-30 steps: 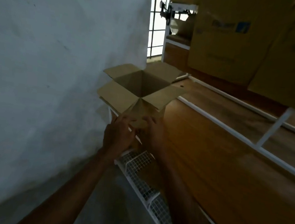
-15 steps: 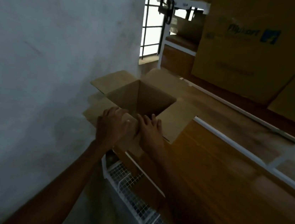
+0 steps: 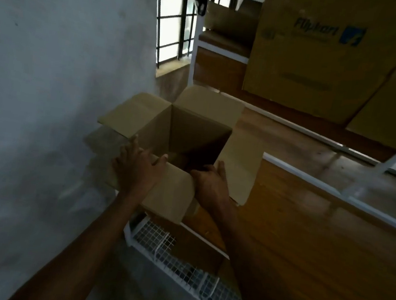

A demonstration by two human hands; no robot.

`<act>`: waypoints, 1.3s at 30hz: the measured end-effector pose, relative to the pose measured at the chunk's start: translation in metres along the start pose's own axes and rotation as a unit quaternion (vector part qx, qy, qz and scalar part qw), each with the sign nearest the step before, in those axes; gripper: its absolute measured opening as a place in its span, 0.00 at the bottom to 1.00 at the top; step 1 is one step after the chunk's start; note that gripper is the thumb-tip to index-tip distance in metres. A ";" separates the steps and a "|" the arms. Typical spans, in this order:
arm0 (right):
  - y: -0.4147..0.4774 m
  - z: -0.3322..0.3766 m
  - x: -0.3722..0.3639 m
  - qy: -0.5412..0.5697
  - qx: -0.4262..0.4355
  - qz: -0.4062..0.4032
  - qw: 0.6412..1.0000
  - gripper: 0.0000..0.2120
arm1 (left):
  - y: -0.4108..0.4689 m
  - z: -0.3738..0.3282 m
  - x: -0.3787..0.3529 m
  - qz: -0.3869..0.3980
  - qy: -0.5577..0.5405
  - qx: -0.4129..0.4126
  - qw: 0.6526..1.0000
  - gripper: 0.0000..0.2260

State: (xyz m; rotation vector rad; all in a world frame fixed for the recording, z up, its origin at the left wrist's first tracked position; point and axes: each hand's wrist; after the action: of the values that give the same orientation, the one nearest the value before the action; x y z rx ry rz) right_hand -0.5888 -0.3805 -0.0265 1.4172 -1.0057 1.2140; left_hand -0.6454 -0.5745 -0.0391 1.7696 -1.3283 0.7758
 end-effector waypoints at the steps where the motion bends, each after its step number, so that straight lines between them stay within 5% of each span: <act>1: -0.002 0.001 -0.001 -0.002 -0.001 -0.012 1.000 0.14 | 0.001 0.003 -0.002 -0.004 -0.006 0.003 1.000 0.28; 10: -0.053 -0.024 0.007 -0.074 0.003 -0.050 0.996 0.14 | -0.010 -0.019 -0.002 0.035 -0.096 0.036 0.994 0.17; 16: -0.105 -0.059 0.027 -0.072 -0.016 -0.062 0.995 0.15 | -0.042 -0.059 -0.007 0.022 -0.098 -0.059 0.993 0.18; 28: -0.312 -0.189 0.090 -0.077 -0.035 -0.125 0.989 0.19 | -0.240 -0.227 -0.003 -0.013 -0.111 -0.106 0.988 0.22; 39: -0.509 -0.319 0.176 -0.151 -0.138 -0.156 0.966 0.19 | -0.397 -0.417 -0.018 -0.024 -0.236 -0.182 0.954 0.26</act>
State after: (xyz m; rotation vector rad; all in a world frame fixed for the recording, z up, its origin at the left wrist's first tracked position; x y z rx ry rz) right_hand -0.1230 0.0258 0.0750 1.4930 -1.0611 0.6144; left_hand -0.2758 -0.1464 0.0720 1.7290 -1.6053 0.0567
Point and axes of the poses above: each hand's wrist, its own y-axis towards the middle knuckle, its own x-axis out of the back of the hand, z = x × y, and after that the axes turned 10 degrees about -y, right-handed
